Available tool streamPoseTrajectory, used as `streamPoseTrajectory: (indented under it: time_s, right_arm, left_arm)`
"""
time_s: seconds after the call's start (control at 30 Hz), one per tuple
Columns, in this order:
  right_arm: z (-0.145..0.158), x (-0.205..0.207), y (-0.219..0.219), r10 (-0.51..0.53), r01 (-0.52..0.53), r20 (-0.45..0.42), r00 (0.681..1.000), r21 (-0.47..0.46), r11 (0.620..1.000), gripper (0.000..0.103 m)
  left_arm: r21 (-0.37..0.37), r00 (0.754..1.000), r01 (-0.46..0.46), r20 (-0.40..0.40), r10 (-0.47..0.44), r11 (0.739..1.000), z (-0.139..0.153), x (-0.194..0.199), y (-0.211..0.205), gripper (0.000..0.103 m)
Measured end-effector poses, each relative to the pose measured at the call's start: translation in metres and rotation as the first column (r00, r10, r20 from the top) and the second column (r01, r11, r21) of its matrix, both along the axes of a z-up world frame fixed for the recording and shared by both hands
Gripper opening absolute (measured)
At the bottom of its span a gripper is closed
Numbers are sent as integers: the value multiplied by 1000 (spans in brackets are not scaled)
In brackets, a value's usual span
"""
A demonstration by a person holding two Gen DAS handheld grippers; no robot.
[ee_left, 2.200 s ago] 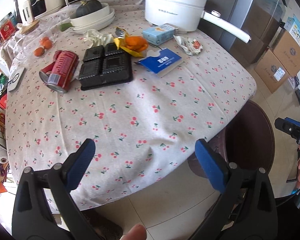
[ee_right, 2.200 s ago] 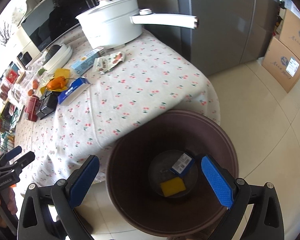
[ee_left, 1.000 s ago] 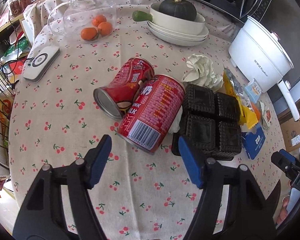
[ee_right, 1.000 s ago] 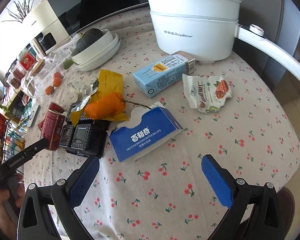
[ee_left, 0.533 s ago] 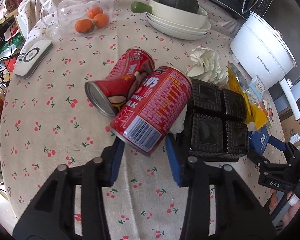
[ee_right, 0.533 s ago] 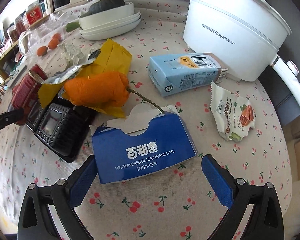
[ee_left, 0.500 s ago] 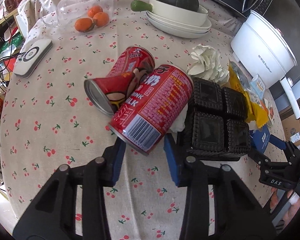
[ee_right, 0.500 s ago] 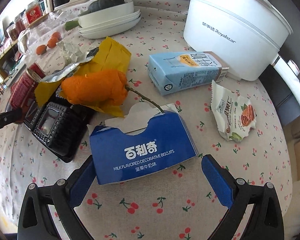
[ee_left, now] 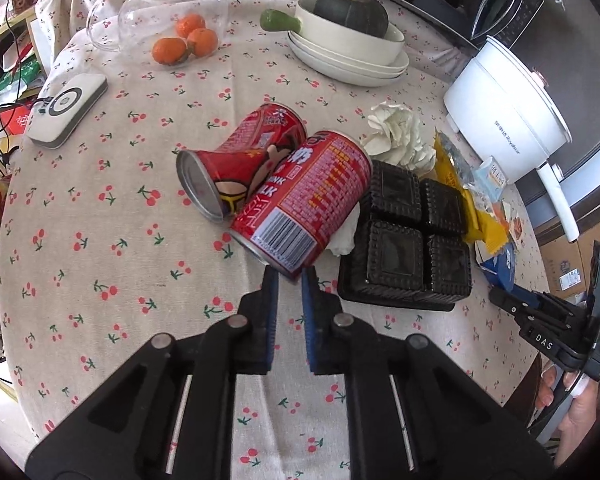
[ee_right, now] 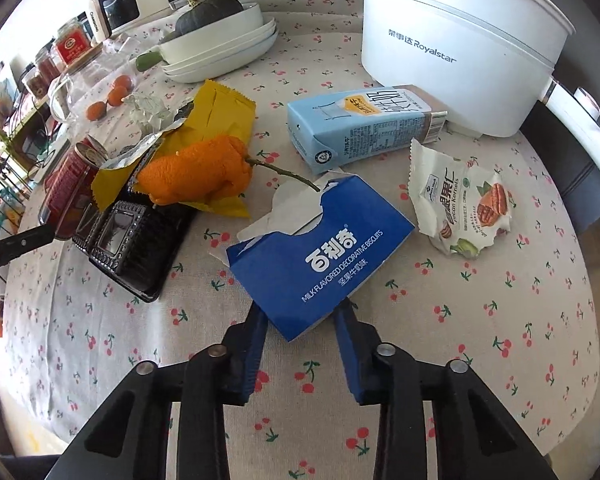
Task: Collect trash
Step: 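Grasp the red milk-drink can with the left tool while the right tool regrips the carton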
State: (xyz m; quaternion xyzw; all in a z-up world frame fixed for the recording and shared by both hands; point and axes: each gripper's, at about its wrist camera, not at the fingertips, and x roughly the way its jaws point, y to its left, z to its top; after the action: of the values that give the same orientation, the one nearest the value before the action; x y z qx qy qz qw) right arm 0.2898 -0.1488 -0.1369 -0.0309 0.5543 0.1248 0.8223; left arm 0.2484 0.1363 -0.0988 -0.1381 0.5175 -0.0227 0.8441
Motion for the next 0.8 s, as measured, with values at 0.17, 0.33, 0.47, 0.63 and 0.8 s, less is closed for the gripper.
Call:
streamPoseTrajectory:
  time_s: [0.17, 0.33, 0.47, 0.63, 0.8]
  right_arm:
    - [12, -9, -12, -15, 17, -28, 999, 59, 998, 29]
    - [23, -14, -24, -40, 46, -48, 998, 136, 990, 70]
    - [23, -10, -39, -113, 123, -69, 991, 165, 979, 72]
    - [18, -2, -66, -244, 265, -114, 963, 234, 935, 73]
    - [10, 7, -61, -289, 315, -134, 948, 266, 911, 73]
  left_arm:
    - [-1, 997, -39, 61, 39, 999, 18, -4, 8, 64]
    - [65, 996, 28, 83, -34, 997, 20, 19, -3, 74]
    - [98, 996, 86, 9, -87, 991, -3, 36, -10, 61]
    - [83, 996, 83, 6, -84, 993, -8, 43, -14, 60]
    - [68, 996, 92, 5, -93, 993, -9, 40, -22, 60]
